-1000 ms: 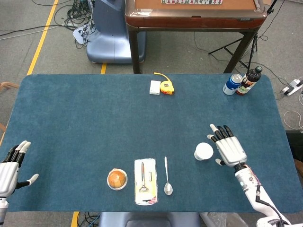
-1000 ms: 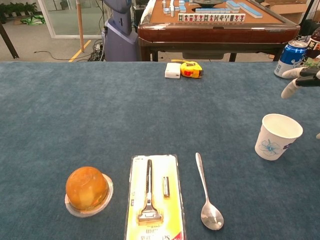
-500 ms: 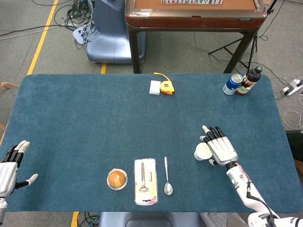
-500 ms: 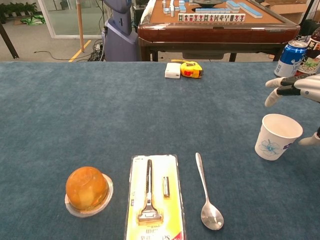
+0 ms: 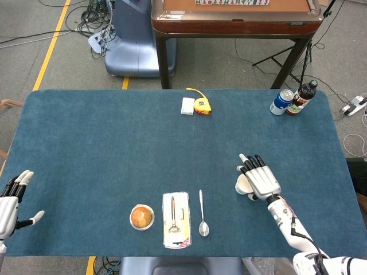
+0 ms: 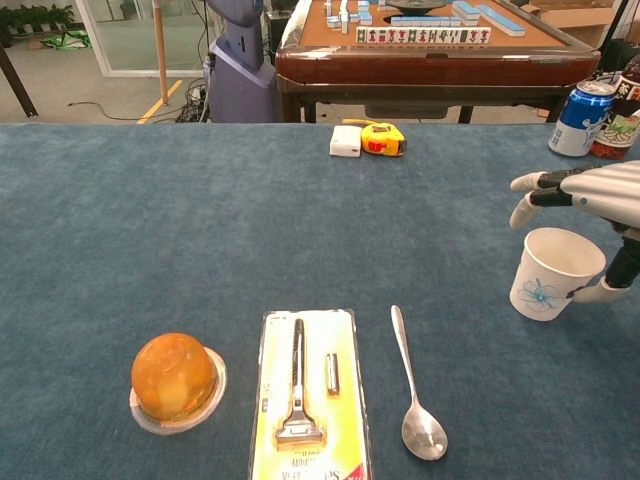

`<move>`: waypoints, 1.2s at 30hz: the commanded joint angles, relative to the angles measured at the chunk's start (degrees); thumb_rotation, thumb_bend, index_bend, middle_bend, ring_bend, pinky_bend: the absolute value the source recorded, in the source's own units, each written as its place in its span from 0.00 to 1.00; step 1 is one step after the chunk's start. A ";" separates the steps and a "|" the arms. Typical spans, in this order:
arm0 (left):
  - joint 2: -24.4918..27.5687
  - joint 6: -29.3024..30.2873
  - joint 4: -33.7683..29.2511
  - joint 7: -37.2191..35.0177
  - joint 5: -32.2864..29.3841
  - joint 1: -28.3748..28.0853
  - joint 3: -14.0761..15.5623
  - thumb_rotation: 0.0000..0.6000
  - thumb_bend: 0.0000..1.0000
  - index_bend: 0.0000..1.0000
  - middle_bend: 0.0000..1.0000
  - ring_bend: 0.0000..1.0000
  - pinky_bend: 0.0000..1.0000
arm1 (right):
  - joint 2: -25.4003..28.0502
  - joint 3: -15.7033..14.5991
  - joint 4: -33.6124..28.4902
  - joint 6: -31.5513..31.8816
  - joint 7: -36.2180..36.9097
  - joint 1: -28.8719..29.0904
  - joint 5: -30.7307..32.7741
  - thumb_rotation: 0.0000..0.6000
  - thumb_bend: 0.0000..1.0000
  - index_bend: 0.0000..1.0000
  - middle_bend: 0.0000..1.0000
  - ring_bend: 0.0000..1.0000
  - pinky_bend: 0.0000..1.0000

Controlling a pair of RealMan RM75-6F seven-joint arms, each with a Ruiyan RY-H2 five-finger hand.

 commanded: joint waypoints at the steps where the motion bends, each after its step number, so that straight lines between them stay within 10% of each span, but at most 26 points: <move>1: 0.04 -0.03 -0.12 0.08 0.00 0.02 0.03 1.00 0.13 0.07 0.10 0.09 0.41 | -0.16 -0.21 0.17 0.19 0.40 0.11 -0.08 1.00 0.00 0.29 0.00 0.00 0.04; 15: 0.20 -0.21 -0.38 0.13 0.17 0.08 0.24 1.00 0.13 0.07 0.10 0.09 0.41 | 0.18 -0.73 1.89 1.12 9.57 -0.95 -3.91 1.00 0.00 0.46 0.04 0.00 0.03; 36: -0.22 -0.96 -0.18 1.14 -0.20 -0.16 0.33 1.00 0.13 0.07 0.10 0.09 0.41 | -3.06 -1.69 18.82 2.40 55.94 -5.52 -23.04 1.00 0.00 0.49 0.06 0.00 0.00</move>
